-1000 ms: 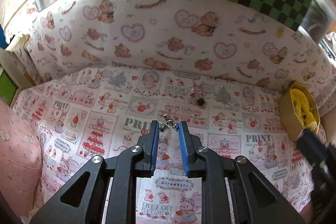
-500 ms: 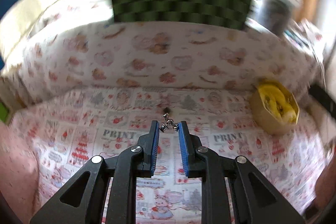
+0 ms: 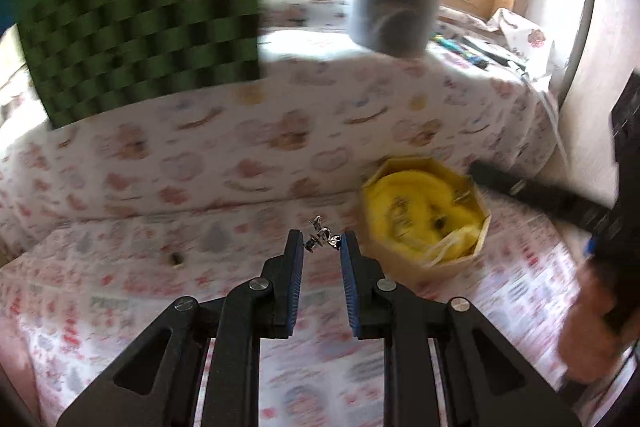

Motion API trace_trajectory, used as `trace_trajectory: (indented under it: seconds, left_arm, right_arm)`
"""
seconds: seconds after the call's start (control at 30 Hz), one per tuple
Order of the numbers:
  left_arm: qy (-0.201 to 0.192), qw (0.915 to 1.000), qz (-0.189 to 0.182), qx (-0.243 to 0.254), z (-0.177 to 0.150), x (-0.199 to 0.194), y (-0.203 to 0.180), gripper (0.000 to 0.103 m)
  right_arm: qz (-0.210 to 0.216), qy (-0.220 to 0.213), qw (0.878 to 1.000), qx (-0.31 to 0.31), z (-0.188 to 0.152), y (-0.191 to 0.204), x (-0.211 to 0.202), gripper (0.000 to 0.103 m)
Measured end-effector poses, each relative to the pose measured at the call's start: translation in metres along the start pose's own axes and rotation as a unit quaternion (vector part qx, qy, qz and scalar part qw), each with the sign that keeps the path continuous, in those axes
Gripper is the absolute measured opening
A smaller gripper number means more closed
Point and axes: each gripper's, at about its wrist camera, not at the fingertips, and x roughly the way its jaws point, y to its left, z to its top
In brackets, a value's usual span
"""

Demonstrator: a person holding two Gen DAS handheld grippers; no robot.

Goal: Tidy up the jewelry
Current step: 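Carry the charm and ring into the box and open both tools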

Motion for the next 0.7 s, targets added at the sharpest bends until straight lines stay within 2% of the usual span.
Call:
trace_trajectory:
  seconds: [0.13, 0.27, 0.37, 0.7]
  left_arm:
    - [0.012, 0.9996, -0.024, -0.005, 0.012, 0.013, -0.026, 0.018]
    - [0.020, 0.9994, -0.026, 0.007, 0.011, 0.023, -0.043, 0.018]
    - [0.026, 0.9993, -0.027, 0.011, 0.010, 0.030, -0.048, 0.018]
    - [0.036, 0.9975, -0.059, 0.017, 0.007, 0.049, -0.062, 0.018]
  right_arm:
    - [-0.003, 0.040, 0.998, 0.051, -0.001, -0.025, 0.016, 0.019]
    - [-0.009, 0.033, 0.997, 0.069, 0.001, -0.038, 0.014, 0.019]
    - [0.005, 0.031, 0.996, 0.081, 0.002, -0.044, 0.010, 0.019]
    - [0.007, 0.031, 0.995, 0.093, 0.004, -0.044, 0.006, 0.019]
